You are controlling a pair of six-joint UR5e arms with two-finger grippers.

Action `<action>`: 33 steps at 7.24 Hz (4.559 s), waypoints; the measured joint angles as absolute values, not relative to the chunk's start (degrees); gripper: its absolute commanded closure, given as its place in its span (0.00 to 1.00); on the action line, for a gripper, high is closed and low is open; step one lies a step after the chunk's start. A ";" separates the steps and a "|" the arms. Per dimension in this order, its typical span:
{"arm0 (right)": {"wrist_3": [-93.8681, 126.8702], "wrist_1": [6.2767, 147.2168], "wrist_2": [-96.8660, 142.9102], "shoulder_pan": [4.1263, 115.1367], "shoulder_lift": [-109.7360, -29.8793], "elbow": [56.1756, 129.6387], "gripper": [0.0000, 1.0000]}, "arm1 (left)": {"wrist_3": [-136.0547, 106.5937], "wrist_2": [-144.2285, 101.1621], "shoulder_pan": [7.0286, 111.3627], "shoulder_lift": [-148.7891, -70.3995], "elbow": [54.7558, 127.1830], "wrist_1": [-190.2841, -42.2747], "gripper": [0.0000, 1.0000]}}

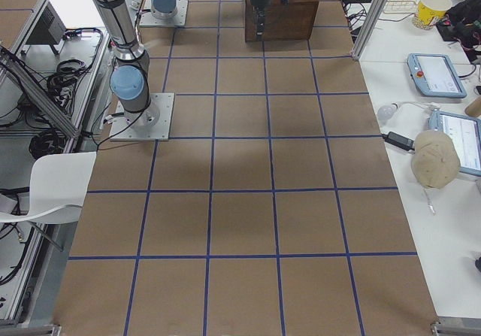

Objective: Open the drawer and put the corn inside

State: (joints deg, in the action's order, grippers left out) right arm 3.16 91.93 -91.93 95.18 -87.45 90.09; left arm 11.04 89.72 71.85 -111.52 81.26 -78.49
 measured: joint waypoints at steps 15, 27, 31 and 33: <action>3.16 91.93 -91.93 95.19 -87.45 90.09 0.00 | 10.37 89.83 72.54 -106.82 73.35 -91.85 0.00; 3.16 91.93 -91.93 95.19 -87.45 90.09 0.00 | -2.51 90.36 91.50 -89.75 87.80 -85.94 0.00; 3.16 91.93 -91.93 95.19 -87.45 90.09 0.00 | -1.95 90.50 91.11 -89.35 87.87 -84.62 0.00; 3.16 91.93 -91.93 95.19 -87.45 90.09 0.00 | -1.94 90.43 91.08 -89.32 87.82 -84.66 0.00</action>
State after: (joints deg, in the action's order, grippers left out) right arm 3.16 91.93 -91.93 95.19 -87.45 90.09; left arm -1.94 90.43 91.08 -89.32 87.82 -84.66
